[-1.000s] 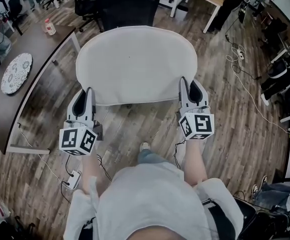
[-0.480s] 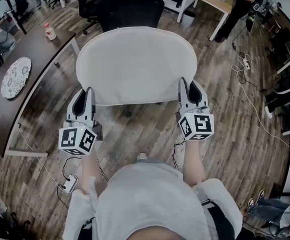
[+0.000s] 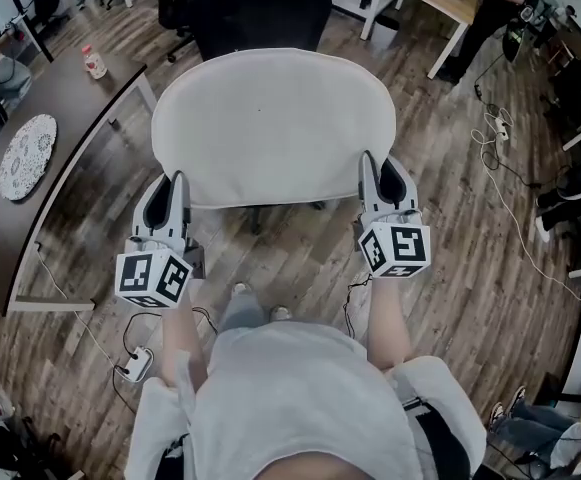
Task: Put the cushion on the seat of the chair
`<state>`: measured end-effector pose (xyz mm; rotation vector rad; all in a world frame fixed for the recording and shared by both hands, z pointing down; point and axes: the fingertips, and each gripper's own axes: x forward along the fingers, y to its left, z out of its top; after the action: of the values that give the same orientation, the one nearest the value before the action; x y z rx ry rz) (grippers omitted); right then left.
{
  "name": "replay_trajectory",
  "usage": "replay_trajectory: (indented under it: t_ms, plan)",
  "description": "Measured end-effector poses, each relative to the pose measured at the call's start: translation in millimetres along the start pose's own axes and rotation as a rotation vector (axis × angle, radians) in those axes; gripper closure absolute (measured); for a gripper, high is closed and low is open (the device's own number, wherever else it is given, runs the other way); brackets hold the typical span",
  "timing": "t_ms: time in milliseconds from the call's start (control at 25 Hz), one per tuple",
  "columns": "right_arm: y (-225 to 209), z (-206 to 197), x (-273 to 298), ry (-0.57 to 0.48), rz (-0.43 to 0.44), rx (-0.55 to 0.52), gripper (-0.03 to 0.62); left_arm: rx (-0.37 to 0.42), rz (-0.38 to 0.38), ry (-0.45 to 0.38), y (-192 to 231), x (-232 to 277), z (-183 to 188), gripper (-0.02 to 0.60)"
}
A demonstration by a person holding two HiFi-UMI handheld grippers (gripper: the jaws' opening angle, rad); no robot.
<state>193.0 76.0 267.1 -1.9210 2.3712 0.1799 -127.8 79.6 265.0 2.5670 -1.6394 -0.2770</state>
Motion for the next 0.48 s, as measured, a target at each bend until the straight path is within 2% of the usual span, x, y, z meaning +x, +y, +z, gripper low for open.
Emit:
replay_trajectory:
  t_ms: [480]
  plan:
    - [-17.8,-18.8,73.1,0.016,-0.038,-0.004,0.533,-0.020,-0.036,0.019,36.5,82.0,-12.5,0.524]
